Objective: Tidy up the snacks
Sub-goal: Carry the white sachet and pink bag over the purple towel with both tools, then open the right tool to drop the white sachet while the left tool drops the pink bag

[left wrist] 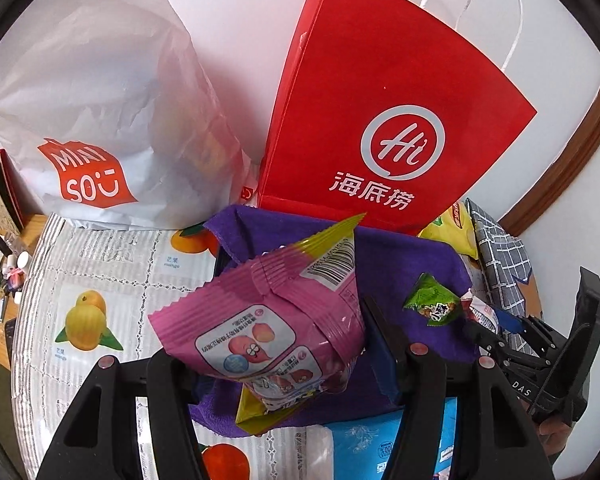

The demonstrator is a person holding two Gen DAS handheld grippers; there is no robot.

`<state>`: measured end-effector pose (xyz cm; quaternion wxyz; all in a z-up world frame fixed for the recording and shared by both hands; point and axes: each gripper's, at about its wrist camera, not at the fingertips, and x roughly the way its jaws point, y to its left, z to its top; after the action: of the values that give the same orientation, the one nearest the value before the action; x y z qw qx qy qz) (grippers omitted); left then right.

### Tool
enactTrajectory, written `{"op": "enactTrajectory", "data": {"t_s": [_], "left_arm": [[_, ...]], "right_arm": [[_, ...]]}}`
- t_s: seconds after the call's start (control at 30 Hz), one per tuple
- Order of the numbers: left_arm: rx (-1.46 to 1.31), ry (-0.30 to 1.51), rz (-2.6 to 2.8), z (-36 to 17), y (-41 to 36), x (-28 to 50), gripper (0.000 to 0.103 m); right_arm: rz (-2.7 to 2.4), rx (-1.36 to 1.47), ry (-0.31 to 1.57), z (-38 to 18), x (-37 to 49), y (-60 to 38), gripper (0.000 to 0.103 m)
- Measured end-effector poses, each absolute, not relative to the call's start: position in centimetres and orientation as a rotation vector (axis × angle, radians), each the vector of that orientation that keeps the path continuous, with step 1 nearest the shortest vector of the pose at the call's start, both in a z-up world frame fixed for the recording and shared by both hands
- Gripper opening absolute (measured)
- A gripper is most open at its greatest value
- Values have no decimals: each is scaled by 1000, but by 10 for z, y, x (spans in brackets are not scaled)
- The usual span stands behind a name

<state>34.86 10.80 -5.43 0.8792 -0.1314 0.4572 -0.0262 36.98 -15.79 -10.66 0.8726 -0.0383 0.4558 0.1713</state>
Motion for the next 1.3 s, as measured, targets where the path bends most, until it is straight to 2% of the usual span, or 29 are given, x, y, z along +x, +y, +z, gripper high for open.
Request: {"op": "enactTrajectory", "data": {"t_s": [0.73,1.1,1.17,1.3], "left_arm": [[-241,1037,-87,-70,92,358,60],[-187,1108,-112,-92,68,363,60],[-194,1117,-108,-96,67,365,60],[-236,1112,-112,-101,65,367,61]], "right_arm": [[352,-172,1042,-137,374,-148,57],[344,-179,1005,-120,373,-150,59],[341,-171,987,-113,372,-151,64],[334,-168,956,-104,368,-152,65]]}}
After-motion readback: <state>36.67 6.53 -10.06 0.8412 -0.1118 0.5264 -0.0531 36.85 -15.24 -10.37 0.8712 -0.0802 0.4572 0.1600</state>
